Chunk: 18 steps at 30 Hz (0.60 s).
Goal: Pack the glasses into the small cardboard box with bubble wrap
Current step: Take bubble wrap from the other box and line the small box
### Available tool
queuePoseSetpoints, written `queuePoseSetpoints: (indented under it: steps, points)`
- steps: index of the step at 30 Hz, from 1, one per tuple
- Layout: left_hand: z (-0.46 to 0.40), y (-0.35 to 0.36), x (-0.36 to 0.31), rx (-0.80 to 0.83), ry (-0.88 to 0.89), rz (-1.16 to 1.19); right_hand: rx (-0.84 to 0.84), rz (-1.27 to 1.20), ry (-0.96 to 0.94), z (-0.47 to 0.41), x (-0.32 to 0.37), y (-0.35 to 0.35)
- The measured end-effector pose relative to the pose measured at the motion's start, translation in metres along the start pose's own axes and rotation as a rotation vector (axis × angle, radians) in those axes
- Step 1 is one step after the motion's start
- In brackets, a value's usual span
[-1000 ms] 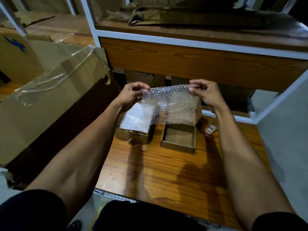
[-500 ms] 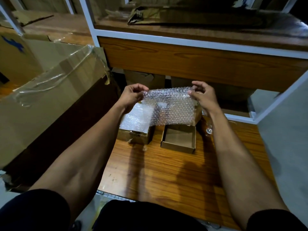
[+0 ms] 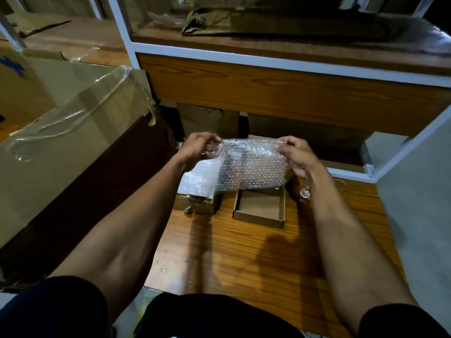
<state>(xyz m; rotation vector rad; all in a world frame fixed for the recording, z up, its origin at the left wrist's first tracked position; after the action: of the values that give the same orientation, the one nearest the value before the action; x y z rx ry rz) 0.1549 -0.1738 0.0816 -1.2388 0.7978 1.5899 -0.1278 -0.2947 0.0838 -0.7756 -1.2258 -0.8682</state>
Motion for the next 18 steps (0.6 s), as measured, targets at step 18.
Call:
queuePoseSetpoints:
  steps: [18]
  points:
    - [-0.005, 0.011, 0.005, 0.083, 0.067, 0.066, -0.117, 0.030, -0.079, -0.002, -0.003, -0.009]
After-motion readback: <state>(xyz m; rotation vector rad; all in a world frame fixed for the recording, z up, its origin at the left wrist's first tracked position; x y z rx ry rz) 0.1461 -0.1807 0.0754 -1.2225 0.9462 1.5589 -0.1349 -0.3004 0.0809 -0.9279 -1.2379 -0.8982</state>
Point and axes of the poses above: each hand's wrist, its own z-axis away from the middle knuckle, its own y-axis out of the palm, x = y × z, the point moved 8 cm from there along -z, towards the middle knuckle, and after that the axes turned 4 degrees about -y, right-handed, at the moved point
